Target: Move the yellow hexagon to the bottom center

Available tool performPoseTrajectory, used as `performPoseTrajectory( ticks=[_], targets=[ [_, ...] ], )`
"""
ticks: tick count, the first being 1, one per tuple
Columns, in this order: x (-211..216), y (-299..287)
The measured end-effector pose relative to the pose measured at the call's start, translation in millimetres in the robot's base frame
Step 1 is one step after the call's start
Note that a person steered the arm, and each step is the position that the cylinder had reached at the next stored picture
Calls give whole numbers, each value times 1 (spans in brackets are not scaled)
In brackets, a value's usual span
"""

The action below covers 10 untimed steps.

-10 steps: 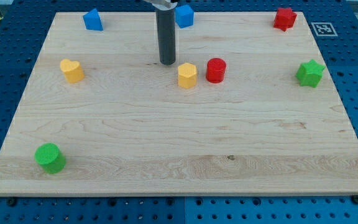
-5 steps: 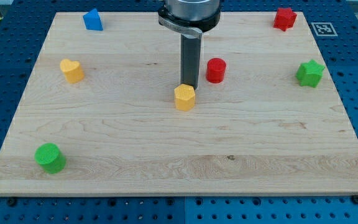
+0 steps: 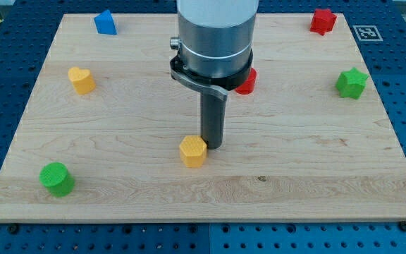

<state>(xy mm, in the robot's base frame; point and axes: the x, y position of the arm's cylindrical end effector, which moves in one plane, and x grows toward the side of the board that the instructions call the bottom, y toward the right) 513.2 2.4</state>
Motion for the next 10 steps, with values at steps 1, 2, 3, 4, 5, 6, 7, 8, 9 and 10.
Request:
performPoseTrajectory(
  ticks=[1,2,3,4,5,6,7,8,9,10],
  targets=[
    [0,-35],
    [-2,-58],
    [-2,-67],
    [4,-86],
    [14,-90],
    [26,-90],
    [35,-90],
    [35,-88],
    [35,-73],
    [35,-57]
  ],
)
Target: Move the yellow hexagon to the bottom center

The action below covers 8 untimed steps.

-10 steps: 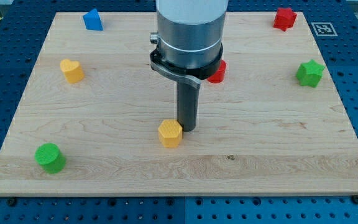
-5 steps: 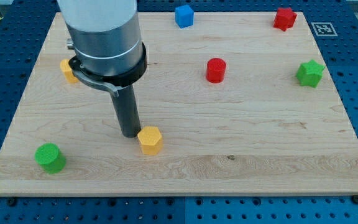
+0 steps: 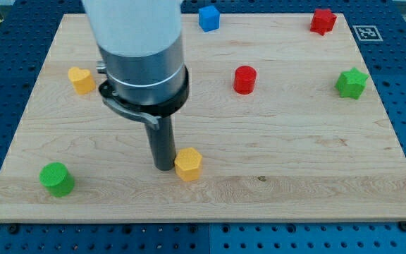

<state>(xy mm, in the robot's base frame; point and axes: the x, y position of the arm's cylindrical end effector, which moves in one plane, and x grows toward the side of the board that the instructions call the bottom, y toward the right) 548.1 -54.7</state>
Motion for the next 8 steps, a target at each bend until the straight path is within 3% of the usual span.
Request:
performPoseTrajectory(
  ticks=[3,4,5,6,8],
  targets=[
    [5,53],
    [1,45],
    [-36,21],
    [-42,39],
    [-32,128]
  ],
)
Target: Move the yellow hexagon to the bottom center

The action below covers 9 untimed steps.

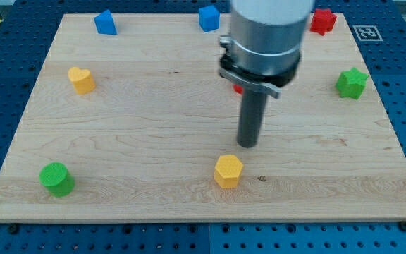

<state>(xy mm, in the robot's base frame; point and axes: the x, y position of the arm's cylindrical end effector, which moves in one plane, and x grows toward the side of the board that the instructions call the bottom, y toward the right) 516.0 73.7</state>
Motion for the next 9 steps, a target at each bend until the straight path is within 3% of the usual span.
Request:
performPoseTrajectory(
  ticks=[1,2,5,9],
  targets=[
    [30,5],
    [33,5],
    [33,-45],
    [7,-54]
  ],
)
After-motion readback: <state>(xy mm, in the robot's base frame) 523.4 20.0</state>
